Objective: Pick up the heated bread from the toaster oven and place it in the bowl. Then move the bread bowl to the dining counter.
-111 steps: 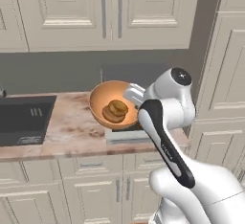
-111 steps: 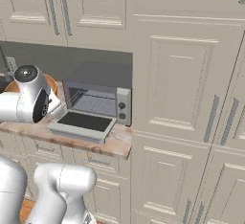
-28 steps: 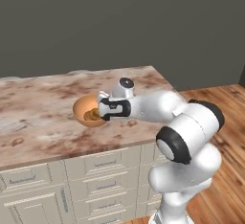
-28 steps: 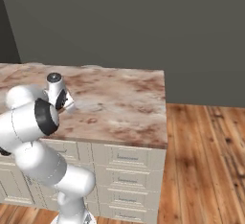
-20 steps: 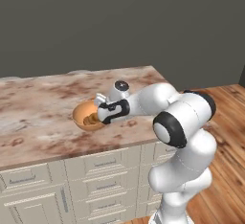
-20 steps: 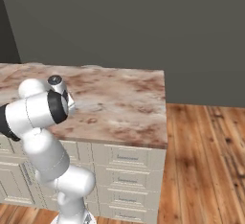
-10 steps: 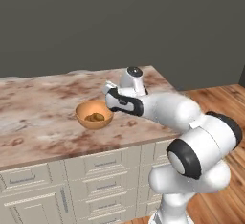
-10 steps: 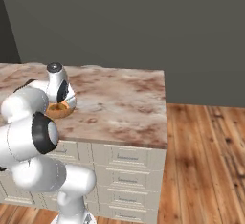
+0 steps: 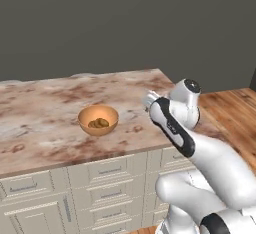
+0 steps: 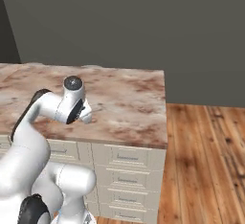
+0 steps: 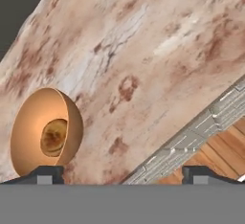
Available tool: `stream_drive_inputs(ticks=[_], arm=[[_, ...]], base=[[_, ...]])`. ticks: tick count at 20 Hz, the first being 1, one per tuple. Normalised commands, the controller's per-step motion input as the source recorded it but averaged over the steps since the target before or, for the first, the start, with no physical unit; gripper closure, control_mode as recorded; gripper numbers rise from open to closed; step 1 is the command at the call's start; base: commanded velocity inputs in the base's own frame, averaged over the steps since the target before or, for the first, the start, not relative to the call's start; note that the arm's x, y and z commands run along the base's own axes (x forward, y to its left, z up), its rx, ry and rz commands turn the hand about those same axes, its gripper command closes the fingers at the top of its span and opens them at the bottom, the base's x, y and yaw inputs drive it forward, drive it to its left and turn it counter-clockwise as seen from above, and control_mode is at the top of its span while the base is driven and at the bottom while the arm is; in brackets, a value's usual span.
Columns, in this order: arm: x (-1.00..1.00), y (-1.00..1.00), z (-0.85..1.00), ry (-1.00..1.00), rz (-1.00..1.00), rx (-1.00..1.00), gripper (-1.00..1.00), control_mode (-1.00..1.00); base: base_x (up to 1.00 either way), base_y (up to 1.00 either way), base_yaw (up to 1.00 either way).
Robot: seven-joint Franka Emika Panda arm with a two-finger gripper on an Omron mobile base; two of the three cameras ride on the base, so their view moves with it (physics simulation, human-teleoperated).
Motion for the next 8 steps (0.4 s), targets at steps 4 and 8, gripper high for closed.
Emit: stream_drive_inputs(ticks=[4, 8], arm=[[-1.00, -0.83, 0.49, -0.15, 0.00, 0.00, -1.00, -1.00], [-0.75, -0.09, 0.61, -0.34, 0.03, -0.02, -1.00, -1.00]], base=[[0.00, 0.00, 0.00], [0.00, 0.00, 0.00]])
